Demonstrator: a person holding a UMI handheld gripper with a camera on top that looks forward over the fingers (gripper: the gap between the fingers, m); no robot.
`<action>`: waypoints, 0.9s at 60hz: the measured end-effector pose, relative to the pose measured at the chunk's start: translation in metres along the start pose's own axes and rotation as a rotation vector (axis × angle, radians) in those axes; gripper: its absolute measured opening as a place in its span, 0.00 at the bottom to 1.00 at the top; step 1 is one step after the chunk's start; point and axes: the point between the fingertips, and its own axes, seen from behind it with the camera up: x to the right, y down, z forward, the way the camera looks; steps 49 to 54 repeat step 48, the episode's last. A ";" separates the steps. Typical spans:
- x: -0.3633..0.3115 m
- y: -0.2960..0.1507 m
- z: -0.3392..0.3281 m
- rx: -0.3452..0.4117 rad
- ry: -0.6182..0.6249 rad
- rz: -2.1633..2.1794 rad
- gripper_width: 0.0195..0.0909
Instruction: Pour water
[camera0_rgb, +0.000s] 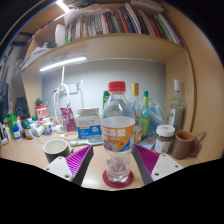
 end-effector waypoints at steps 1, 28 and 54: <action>0.000 -0.001 -0.005 0.004 0.005 -0.006 0.92; -0.035 -0.019 -0.197 0.104 0.029 0.061 0.91; -0.060 -0.033 -0.284 0.143 -0.011 0.100 0.91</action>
